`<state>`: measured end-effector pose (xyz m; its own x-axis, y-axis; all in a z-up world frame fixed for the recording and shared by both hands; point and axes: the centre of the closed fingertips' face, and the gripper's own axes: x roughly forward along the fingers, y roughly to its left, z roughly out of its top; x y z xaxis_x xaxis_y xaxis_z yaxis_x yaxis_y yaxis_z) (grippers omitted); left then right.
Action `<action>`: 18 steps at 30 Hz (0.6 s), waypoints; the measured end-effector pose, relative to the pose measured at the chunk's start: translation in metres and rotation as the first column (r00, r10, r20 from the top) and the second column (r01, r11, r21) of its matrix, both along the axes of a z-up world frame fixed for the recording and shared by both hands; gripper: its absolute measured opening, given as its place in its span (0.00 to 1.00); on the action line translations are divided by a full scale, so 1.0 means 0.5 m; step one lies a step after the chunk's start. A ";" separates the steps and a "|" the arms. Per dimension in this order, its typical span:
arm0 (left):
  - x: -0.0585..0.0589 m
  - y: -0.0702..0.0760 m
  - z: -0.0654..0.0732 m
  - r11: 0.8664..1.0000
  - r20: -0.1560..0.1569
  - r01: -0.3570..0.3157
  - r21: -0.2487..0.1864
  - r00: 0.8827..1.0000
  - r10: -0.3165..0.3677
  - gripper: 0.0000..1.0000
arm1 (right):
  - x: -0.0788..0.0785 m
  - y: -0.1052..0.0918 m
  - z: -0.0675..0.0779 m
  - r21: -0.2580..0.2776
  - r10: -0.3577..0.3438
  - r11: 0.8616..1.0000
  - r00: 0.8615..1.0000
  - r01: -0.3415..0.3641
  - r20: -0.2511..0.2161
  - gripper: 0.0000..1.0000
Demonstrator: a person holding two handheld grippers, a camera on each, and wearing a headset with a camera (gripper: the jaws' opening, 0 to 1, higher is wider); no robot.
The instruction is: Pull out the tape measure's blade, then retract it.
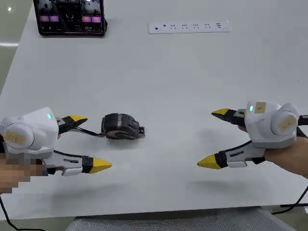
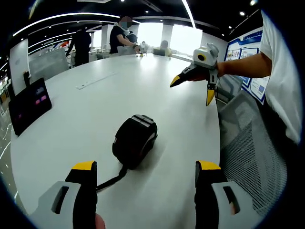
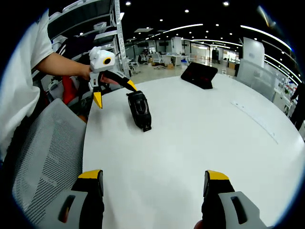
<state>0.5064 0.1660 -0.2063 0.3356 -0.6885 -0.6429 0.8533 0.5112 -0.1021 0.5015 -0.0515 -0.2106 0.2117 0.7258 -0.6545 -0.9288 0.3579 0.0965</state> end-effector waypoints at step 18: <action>0.033 -0.024 -0.030 0.997 -0.009 0.067 0.045 0.998 -0.066 0.79 | 0.021 0.037 -0.010 0.003 0.049 0.999 0.999 -0.049 -0.005 0.85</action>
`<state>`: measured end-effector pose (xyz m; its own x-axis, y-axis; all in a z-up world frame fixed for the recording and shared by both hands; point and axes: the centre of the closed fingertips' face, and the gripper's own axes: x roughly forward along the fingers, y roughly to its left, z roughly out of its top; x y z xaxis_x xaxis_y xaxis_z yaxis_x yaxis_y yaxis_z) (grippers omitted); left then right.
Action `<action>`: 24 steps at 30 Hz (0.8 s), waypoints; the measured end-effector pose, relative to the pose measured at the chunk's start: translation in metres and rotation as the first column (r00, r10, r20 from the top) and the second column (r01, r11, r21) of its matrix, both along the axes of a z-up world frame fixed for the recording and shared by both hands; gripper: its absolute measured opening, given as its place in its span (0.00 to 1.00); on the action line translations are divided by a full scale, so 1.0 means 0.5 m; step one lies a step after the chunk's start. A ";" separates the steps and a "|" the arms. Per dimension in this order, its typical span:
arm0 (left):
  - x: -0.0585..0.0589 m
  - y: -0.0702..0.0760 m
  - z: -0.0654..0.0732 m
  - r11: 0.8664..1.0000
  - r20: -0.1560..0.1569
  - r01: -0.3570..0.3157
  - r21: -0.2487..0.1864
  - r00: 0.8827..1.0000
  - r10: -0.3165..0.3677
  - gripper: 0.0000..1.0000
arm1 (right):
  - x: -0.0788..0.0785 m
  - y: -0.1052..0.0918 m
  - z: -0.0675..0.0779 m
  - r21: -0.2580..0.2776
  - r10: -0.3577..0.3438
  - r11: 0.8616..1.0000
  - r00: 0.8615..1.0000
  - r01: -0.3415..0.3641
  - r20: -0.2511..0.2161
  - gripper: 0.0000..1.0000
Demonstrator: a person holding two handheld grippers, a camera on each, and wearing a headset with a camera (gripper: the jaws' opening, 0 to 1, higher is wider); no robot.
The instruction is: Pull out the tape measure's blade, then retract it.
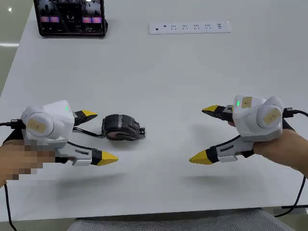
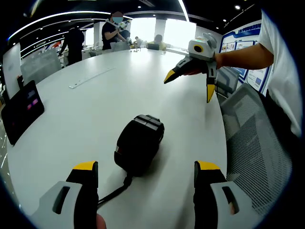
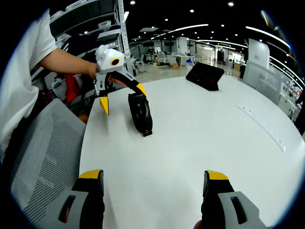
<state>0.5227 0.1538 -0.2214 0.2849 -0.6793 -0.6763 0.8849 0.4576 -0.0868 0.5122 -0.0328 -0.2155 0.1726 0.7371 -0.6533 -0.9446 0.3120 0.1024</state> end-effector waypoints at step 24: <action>0.024 -0.009 -0.042 0.982 -0.015 0.127 0.143 0.992 -0.126 0.72 | 0.012 0.046 -0.019 0.002 0.060 0.998 0.998 -0.060 -0.018 0.84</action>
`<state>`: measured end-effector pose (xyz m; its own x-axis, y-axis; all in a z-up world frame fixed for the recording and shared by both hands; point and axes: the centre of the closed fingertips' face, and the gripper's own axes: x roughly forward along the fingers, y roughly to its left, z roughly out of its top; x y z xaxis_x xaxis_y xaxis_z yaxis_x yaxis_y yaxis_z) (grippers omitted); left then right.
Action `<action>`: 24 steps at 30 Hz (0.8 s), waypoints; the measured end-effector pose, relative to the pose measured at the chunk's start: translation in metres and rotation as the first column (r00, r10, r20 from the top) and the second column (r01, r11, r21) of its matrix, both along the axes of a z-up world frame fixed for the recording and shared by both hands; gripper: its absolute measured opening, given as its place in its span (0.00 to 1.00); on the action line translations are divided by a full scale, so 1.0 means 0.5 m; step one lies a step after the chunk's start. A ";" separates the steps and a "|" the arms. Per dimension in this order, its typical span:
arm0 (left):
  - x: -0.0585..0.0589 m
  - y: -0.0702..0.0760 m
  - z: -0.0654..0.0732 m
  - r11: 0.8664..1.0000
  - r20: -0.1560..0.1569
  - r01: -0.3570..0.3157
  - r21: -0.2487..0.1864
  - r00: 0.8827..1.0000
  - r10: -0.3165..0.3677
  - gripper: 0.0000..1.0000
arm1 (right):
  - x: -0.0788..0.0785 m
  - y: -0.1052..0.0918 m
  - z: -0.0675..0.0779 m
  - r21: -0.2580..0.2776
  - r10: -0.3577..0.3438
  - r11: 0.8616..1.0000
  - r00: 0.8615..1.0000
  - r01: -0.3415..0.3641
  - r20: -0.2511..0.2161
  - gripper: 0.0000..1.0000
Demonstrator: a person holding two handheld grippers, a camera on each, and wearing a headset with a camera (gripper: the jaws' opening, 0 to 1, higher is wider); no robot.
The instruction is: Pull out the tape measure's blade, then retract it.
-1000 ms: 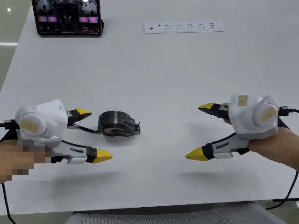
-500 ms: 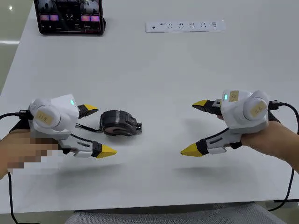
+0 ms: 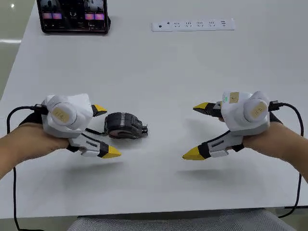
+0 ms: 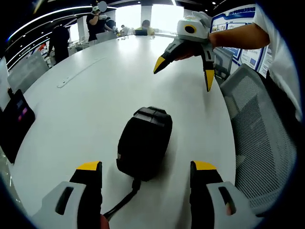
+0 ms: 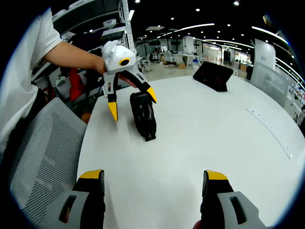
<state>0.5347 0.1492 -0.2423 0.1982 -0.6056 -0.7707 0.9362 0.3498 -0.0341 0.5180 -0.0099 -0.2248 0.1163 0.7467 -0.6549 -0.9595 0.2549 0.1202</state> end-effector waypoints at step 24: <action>0.020 -0.001 -0.018 0.991 0.018 0.085 0.102 0.996 -0.087 0.36 | -0.009 0.005 -0.014 0.004 -0.001 1.000 1.000 0.001 -0.015 0.82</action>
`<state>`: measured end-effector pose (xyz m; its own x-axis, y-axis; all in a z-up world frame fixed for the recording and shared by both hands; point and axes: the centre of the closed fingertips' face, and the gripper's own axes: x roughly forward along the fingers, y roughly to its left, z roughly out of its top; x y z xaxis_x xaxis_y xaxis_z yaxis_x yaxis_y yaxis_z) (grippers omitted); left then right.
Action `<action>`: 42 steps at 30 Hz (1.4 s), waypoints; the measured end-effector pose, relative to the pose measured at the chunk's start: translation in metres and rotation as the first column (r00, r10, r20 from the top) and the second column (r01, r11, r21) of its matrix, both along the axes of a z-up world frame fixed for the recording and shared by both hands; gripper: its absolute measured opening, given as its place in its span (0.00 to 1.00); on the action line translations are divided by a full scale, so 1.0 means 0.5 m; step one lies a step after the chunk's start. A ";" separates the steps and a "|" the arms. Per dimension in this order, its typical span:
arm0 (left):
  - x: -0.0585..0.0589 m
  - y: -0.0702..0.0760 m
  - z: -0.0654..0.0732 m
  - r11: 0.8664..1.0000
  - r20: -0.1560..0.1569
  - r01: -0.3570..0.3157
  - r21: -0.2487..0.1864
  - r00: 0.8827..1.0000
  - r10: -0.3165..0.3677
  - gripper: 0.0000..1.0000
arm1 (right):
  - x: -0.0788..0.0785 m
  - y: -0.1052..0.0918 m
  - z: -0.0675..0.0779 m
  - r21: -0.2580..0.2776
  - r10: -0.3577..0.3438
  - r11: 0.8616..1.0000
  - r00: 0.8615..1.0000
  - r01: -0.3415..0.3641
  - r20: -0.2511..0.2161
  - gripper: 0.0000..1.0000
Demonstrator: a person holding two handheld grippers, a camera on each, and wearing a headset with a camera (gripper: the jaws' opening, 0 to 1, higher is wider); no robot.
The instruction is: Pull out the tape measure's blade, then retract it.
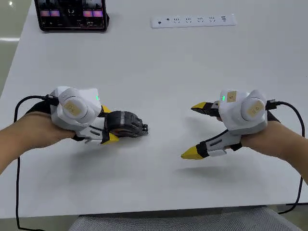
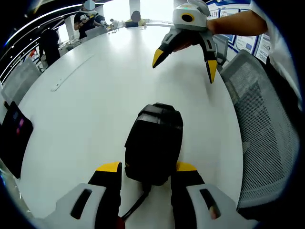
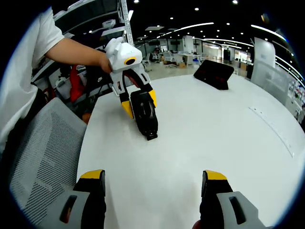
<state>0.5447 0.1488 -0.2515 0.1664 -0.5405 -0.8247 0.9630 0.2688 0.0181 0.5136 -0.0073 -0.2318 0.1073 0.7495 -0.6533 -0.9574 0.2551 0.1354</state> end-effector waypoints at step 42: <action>0.002 0.000 -0.007 0.997 -0.013 -0.019 0.070 1.000 0.019 0.28 | 0.049 0.106 -0.027 0.071 0.065 0.995 0.995 -0.070 0.070 0.50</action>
<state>0.5456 0.1487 -0.2551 0.1649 -0.4781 -0.8627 0.9580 0.2855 0.0248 0.5382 0.0455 -0.2452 0.0972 0.8018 -0.5896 -0.9797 0.1816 0.0854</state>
